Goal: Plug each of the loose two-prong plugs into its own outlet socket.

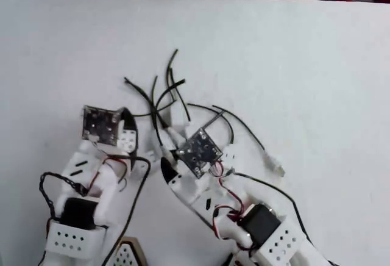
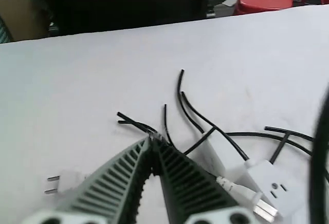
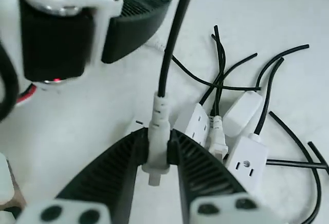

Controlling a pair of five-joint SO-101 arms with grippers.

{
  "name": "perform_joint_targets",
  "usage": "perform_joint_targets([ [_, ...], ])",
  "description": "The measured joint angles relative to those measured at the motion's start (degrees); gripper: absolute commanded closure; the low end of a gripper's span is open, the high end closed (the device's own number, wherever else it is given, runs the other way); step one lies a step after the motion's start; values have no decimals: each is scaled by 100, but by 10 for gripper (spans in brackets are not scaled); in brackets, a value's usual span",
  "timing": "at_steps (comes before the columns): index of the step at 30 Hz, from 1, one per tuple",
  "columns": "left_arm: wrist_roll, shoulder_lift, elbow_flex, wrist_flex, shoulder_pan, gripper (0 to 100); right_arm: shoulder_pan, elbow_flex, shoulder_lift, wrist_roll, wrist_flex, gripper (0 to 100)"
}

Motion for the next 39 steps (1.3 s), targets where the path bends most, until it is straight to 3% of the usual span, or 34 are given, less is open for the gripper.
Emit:
perform_joint_targets([
  [4,-18,0,0,0,589,976,-158,105,-62,0,-9,981],
  [11,-651,-9,-62,0,1503,976,-105,105,-53,-9,-9,981],
  [22,-668,-9,-62,0,1644,976,290,105,-62,-18,-9,981],
  [27,-668,-9,-62,132,905,974,1081,105,-62,-18,-9,981],
  [32,-668,-9,-141,571,-62,871,1855,105,-62,-35,-9,981],
  [39,-862,-9,-1336,2400,-510,841,1829,176,554,-281,-123,981],
])
